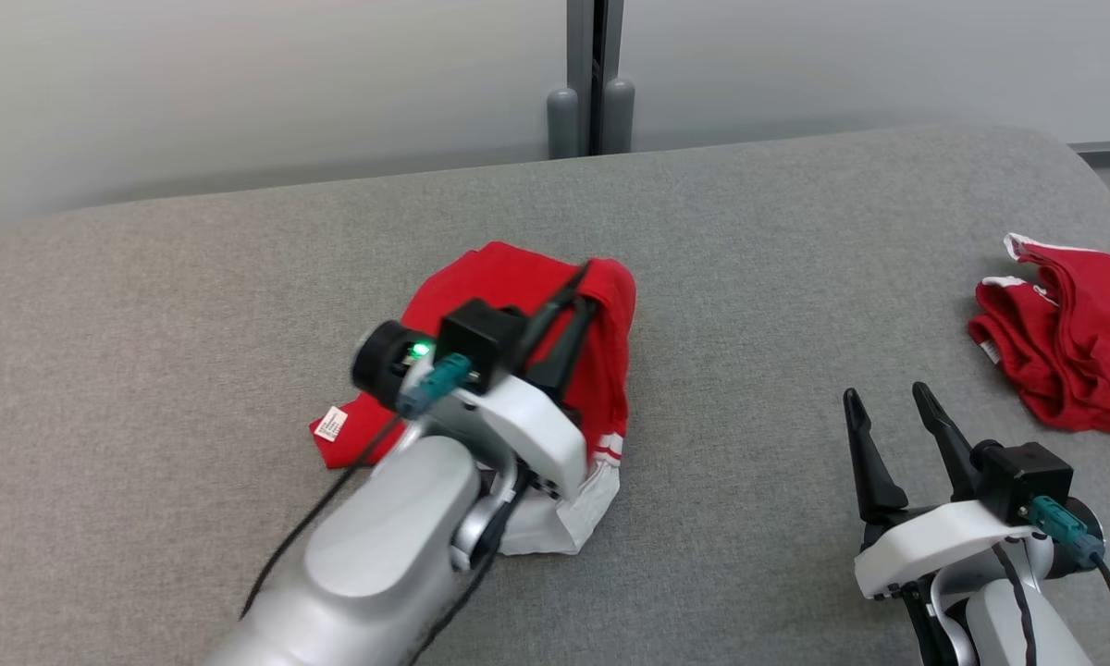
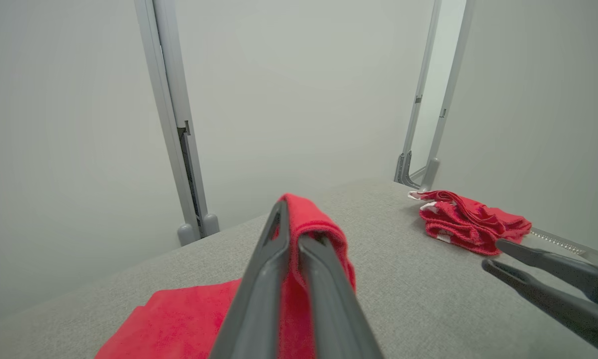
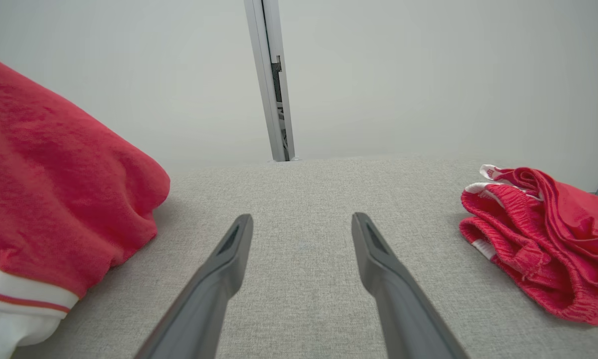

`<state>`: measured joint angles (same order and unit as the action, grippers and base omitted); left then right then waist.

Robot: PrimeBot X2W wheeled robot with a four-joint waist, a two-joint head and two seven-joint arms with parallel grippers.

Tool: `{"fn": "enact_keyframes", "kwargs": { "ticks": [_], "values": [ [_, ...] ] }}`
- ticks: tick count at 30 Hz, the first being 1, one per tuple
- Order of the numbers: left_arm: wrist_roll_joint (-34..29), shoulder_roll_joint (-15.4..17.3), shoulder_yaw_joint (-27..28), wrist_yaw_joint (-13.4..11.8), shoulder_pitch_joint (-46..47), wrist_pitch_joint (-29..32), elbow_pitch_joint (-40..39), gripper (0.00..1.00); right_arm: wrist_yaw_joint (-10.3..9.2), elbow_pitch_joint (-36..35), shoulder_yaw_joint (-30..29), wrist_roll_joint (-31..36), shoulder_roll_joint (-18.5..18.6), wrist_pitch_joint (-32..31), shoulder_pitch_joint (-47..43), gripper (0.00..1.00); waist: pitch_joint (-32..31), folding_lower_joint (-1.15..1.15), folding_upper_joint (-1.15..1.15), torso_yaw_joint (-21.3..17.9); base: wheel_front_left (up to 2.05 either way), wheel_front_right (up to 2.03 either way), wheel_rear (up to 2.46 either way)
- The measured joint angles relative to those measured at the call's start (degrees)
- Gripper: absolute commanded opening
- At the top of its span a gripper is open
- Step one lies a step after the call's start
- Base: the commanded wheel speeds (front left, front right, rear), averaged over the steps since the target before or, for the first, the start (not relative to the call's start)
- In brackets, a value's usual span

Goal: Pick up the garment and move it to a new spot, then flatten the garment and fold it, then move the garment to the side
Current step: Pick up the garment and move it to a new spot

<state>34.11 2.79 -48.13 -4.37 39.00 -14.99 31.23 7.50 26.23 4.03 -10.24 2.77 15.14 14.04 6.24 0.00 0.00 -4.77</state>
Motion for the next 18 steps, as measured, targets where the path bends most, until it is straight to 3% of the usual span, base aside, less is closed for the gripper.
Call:
{"fn": "enact_keyframes", "kwargs": {
  "ticks": [8, 18],
  "values": [
    [-3.81, 5.64, 14.78, -0.63, -10.45, 0.0, 2.05, 1.0, 0.0, 0.0, -0.49, -0.05, -0.02, 0.01, -0.64, 1.0, -2.51, 0.0, 0.0, 1.56, 0.0, 0.0, 0.0],
    [-9.2, 5.9, 29.98, -0.34, -27.16, 0.0, -3.44, 1.0, 0.0, -0.02, 0.32, -0.36, -0.03, 0.01, -2.31, 1.0, -5.69, 0.0, 0.0, 3.26, 0.0, 0.0, 0.0]
  ]
}}
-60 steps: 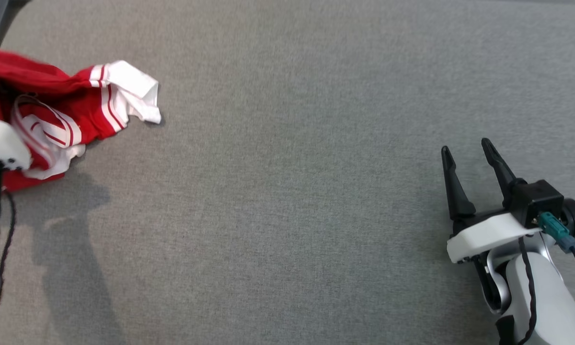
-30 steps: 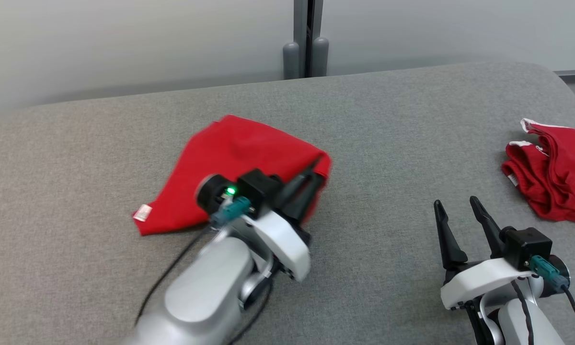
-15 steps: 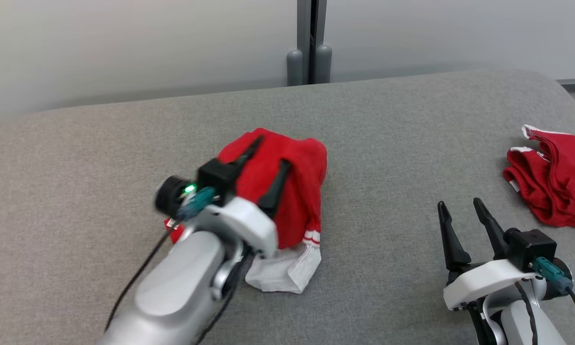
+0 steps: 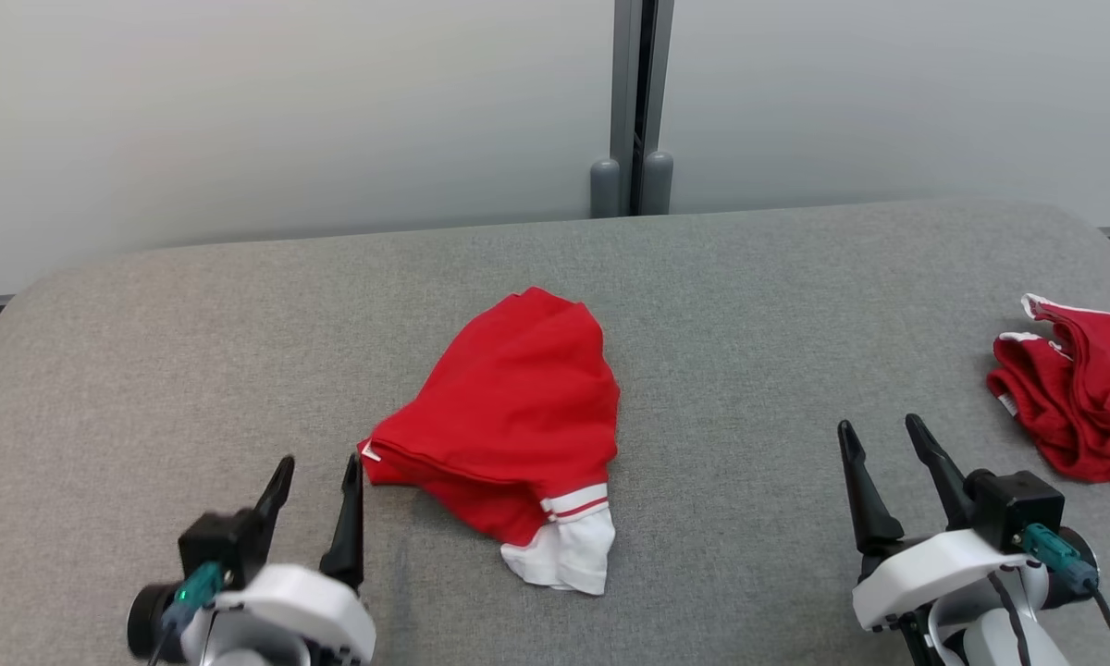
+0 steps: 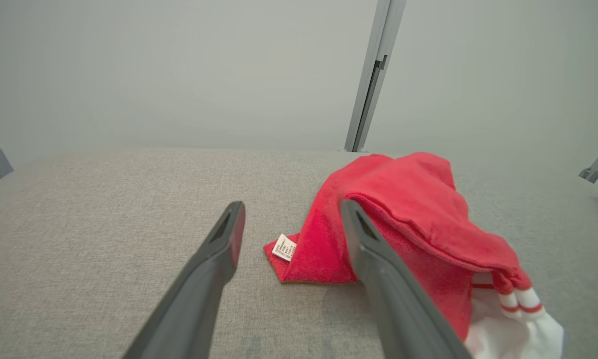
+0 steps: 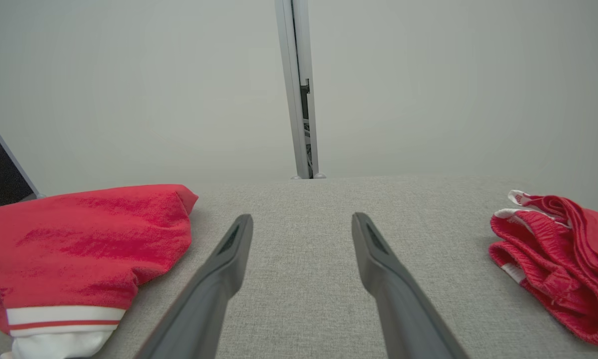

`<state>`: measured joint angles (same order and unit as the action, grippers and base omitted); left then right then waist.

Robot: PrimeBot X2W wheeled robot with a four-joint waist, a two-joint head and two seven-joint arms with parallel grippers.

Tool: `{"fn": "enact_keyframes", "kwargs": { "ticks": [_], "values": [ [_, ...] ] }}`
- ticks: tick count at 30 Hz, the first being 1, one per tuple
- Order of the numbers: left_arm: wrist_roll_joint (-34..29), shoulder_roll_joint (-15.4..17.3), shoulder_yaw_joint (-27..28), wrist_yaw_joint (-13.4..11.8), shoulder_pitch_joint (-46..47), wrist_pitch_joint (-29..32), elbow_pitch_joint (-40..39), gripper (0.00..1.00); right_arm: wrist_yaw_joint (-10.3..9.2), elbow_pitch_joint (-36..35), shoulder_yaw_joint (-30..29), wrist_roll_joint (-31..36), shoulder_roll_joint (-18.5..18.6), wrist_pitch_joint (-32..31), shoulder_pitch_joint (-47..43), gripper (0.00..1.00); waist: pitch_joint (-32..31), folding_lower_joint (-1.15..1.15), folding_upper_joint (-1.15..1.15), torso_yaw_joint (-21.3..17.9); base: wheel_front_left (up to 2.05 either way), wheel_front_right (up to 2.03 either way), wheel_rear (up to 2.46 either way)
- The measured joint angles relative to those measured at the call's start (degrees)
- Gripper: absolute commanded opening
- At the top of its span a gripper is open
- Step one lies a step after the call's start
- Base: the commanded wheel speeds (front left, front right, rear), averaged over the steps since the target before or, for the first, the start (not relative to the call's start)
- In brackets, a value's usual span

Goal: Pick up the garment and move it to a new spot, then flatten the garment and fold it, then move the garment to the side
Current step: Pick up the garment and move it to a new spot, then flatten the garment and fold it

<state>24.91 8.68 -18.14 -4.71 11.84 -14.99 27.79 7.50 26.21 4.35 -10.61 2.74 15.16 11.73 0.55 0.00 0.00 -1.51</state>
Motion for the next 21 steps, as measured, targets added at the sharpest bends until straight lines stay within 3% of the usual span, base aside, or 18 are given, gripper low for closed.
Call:
{"fn": "enact_keyframes", "kwargs": {
  "ticks": [11, 21],
  "values": [
    [-8.72, -4.16, 15.41, 4.2, -14.77, -0.01, -8.68, 1.0, 0.0, 0.8, 3.6, -0.73, 0.01, 0.0, -1.8, 1.0, -1.76, 0.0, 0.0, -0.01, 0.0, 0.0, 0.0],
    [-11.41, -5.76, 18.57, 7.25, -15.92, -0.01, -8.86, 1.0, -0.01, 1.98, 9.32, -1.43, 0.13, -0.01, -2.49, 1.0, -0.89, 0.0, 0.0, 1.55, 0.0, 0.0, 0.0]
  ]
}}
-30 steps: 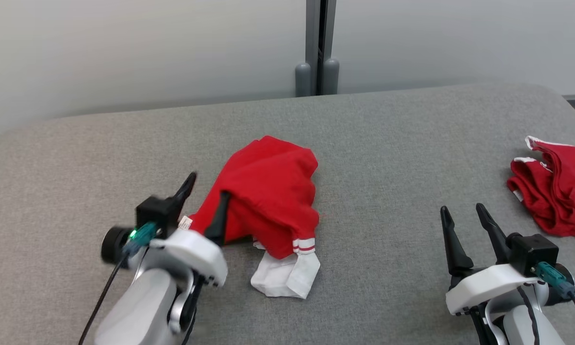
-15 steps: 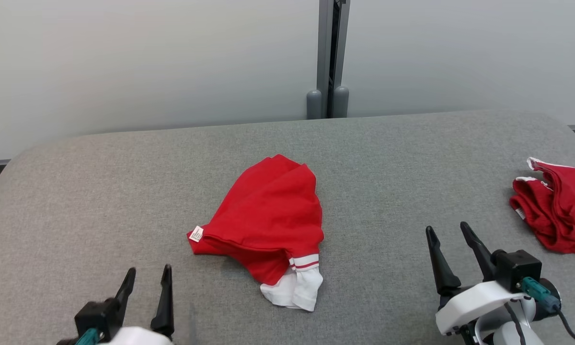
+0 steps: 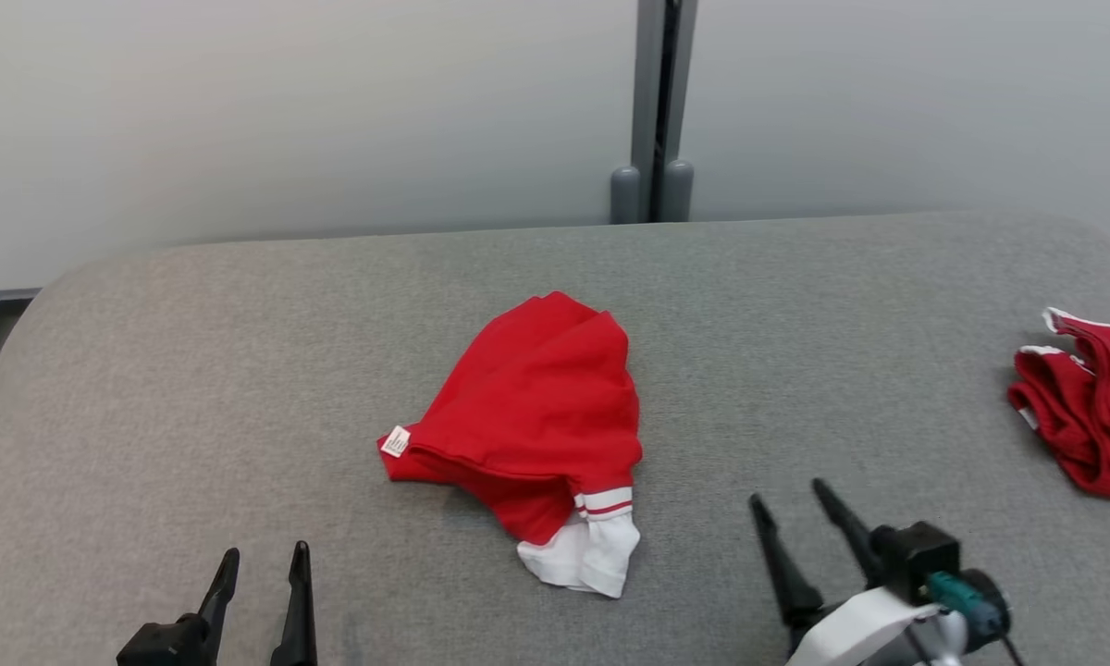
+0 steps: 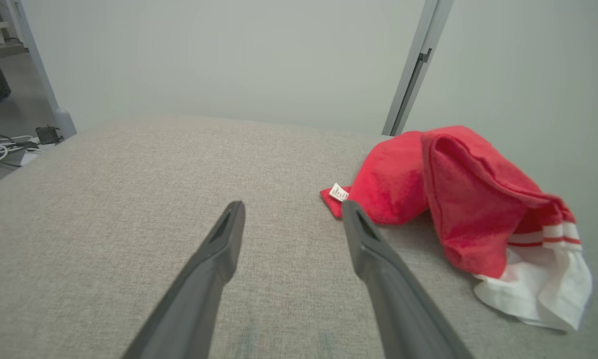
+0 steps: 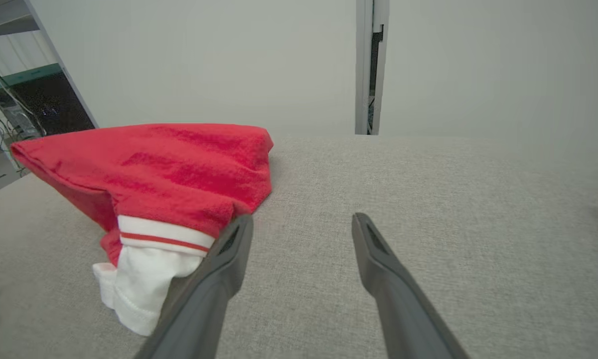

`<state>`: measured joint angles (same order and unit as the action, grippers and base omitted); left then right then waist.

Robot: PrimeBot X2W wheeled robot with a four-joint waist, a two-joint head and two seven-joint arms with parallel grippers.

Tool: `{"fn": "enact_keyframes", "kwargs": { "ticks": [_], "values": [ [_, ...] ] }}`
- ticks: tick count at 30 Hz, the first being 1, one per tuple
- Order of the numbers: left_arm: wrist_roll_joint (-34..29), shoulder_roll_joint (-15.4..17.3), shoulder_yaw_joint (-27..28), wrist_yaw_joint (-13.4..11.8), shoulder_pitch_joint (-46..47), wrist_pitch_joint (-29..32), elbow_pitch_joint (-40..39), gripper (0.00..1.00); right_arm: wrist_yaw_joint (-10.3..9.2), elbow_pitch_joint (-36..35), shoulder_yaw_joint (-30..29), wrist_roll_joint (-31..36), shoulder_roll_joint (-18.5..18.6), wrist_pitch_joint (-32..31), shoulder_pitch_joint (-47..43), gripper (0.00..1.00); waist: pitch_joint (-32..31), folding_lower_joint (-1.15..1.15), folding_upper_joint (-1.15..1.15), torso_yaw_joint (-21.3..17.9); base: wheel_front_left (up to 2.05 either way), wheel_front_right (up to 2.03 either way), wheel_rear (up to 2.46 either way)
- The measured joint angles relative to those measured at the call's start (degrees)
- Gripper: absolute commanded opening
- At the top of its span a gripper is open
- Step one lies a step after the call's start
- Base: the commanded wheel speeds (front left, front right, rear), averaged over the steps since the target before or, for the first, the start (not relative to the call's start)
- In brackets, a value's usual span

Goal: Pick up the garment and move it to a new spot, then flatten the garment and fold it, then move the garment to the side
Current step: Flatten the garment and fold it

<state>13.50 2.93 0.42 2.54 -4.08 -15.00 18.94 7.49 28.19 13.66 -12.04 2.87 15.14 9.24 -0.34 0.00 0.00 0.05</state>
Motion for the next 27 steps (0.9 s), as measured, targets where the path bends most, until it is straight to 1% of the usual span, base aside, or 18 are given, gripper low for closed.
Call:
{"fn": "enact_keyframes", "kwargs": {
  "ticks": [2, 5, 10, 15, 19, 23, 27],
  "values": [
    [-0.36, -0.02, 0.01, 0.42, 0.04, 0.0, 0.02, 1.0, 0.0, 0.62, 2.92, -0.8, -0.13, 0.0, -0.32, 1.0, 0.23, 0.0, 0.0, 0.93, 0.0, 0.0, 0.0],
    [0.99, -0.1, -0.86, 0.74, 0.07, 0.01, -0.19, 1.0, 0.01, 1.37, 6.97, -2.43, -0.14, 0.0, -0.34, 1.0, 0.57, 0.0, 0.0, 2.6, 0.0, 0.0, 0.0],
    [1.42, -0.1, -2.65, 0.99, 1.29, 0.0, -0.87, 1.0, 0.01, 3.28, 10.6, -4.72, -0.18, 0.0, 0.82, 1.0, 1.51, 0.0, 0.0, 6.42, 0.0, 0.0, 0.0],
    [2.0, -0.11, -3.37, 1.02, 1.33, 0.0, -1.15, 1.0, 0.01, 6.04, 10.85, -6.2, -0.15, 0.01, 2.36, 1.0, 2.51, 0.0, 0.0, 10.87, 0.0, 0.0, 0.0],
    [1.98, -0.09, -3.23, 1.36, 1.15, 0.0, -1.64, 1.0, 0.01, 8.42, 10.84, -6.27, -0.19, 0.0, 3.18, 1.0, 3.5, 0.0, 0.0, 13.57, 0.0, 0.0, 0.0],
    [2.05, -0.08, -3.54, 1.37, 1.04, 0.0, -1.9, 1.0, 0.01, 9.24, 9.56, -7.6, -0.15, 0.0, 3.16, 1.0, 4.64, 0.0, 0.0, 14.6, 0.0, 0.0, 0.0],
    [2.33, -0.11, -4.54, 1.1, 1.36, 0.0, -2.36, 1.0, 0.01, 9.36, 8.71, -7.59, -0.15, 0.0, 2.94, 1.0, 5.0, 0.0, 0.0, 14.65, 0.0, 0.0, 0.0]
  ]
}}
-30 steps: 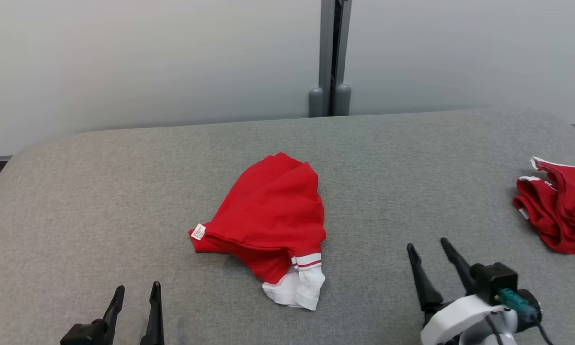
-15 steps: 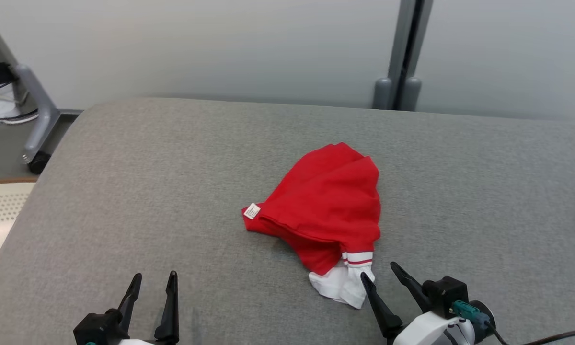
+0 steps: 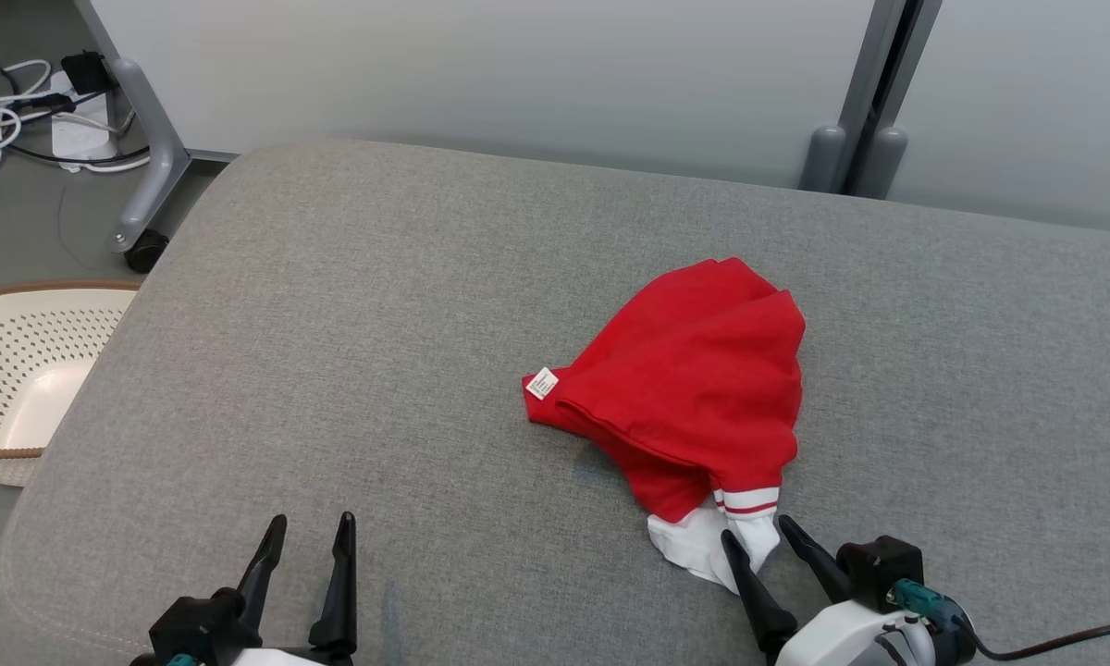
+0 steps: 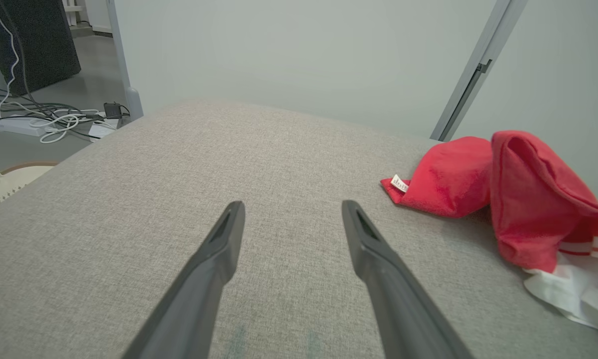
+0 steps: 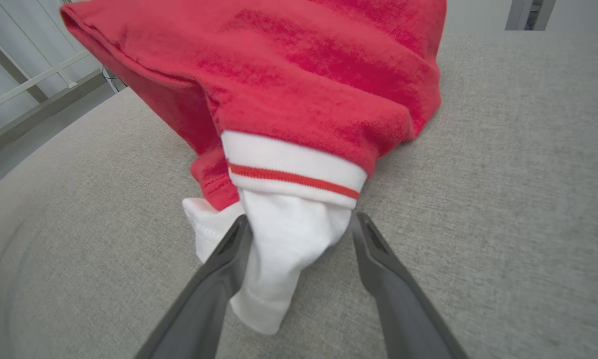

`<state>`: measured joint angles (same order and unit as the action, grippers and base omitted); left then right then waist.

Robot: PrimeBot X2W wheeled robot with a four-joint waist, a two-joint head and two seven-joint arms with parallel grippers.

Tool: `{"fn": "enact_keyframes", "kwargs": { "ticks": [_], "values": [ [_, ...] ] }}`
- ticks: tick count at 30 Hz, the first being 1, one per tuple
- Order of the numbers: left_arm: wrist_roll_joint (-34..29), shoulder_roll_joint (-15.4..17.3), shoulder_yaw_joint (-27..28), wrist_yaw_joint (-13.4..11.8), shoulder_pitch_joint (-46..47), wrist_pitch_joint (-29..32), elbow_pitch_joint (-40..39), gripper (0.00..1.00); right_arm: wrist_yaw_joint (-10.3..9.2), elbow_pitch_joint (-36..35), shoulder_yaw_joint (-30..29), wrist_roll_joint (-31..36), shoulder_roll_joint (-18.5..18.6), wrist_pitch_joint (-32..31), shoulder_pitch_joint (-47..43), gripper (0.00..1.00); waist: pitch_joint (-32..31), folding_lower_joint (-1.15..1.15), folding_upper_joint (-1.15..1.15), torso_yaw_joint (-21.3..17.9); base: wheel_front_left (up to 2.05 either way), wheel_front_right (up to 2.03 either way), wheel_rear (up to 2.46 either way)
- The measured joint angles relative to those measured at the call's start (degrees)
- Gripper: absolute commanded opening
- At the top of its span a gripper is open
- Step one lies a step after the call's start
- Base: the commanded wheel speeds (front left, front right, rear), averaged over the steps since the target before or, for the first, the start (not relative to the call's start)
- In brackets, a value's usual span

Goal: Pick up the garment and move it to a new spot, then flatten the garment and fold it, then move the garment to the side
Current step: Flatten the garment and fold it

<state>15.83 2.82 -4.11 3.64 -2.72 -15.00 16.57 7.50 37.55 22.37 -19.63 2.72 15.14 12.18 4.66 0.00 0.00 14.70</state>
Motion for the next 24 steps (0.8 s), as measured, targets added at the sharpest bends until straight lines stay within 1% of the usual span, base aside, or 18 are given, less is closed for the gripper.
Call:
{"fn": "enact_keyframes", "kwargs": {
  "ticks": [1, 2, 3, 4, 8, 11, 14, 19, 24],
  "values": [
    [0.09, -0.01, -0.1, -0.15, 0.1, 0.0, -0.13, 1.0, 0.0, 0.05, -0.01, 0.01, -0.01, 0.0, -0.09, 1.0, 0.06, 0.0, 0.0, -0.08, 0.0, 0.0, 0.0],
    [0.1, 0.0, -0.15, -0.18, 0.18, 0.0, -0.15, 1.0, 0.0, 0.15, -0.01, 0.03, 0.0, 0.0, -0.14, 0.73, 0.14, 0.0, 0.0, -0.17, 0.0, 0.0, 0.0],
    [0.3, -0.01, -0.21, -0.18, 0.29, 0.0, -0.19, 1.0, 0.0, 0.23, -0.02, 0.1, 0.0, 0.0, -0.13, 0.25, 0.23, 0.0, 0.0, -0.26, 0.0, 0.0, 0.0],
    [0.33, -0.01, -0.24, -0.18, 0.45, 0.0, -0.34, 1.0, 0.0, 0.22, -0.16, 0.18, -0.01, 0.0, -0.11, 0.0, 0.32, 0.0, 0.0, -0.35, 0.0, 0.0, 0.0],
    [0.37, -0.01, -0.35, -0.2, 0.75, 0.0, -0.57, 1.0, 0.0, -0.45, -1.63, 0.36, -0.01, 0.0, 0.14, 0.0, 0.59, 0.0, 0.0, -0.65, 0.0, 0.0, 0.0],
    [0.37, -0.01, -0.2, -0.27, 0.74, 0.0, -0.26, 1.0, 0.0, -2.74, -3.8, 0.1, -0.03, 0.01, 0.2, 0.0, 0.41, 0.0, 0.0, -1.05, 0.0, 0.0, 0.0],
    [0.35, 0.01, 0.31, -0.45, 0.59, 0.0, -0.03, 1.0, 0.0, -6.01, -8.35, -0.02, -0.08, 0.01, 0.4, 0.0, -0.18, 0.0, 0.0, -1.99, 0.0, 0.0, 0.0],
    [0.33, -0.02, 0.55, -0.41, 0.35, 0.01, 0.53, 1.0, -0.01, -9.13, -14.92, 3.38, 0.12, 0.01, 1.79, 0.0, -1.59, 0.0, 0.0, -4.59, 0.0, 0.0, 0.0],
    [1.32, 0.0, -0.16, -0.44, 0.09, 0.0, 1.05, 1.0, -0.01, -10.5, -20.14, 5.67, 2.24, 0.0, 3.64, 0.0, -3.16, 0.0, 0.0, -7.55, 0.0, 0.0, 0.0]
  ]
}}
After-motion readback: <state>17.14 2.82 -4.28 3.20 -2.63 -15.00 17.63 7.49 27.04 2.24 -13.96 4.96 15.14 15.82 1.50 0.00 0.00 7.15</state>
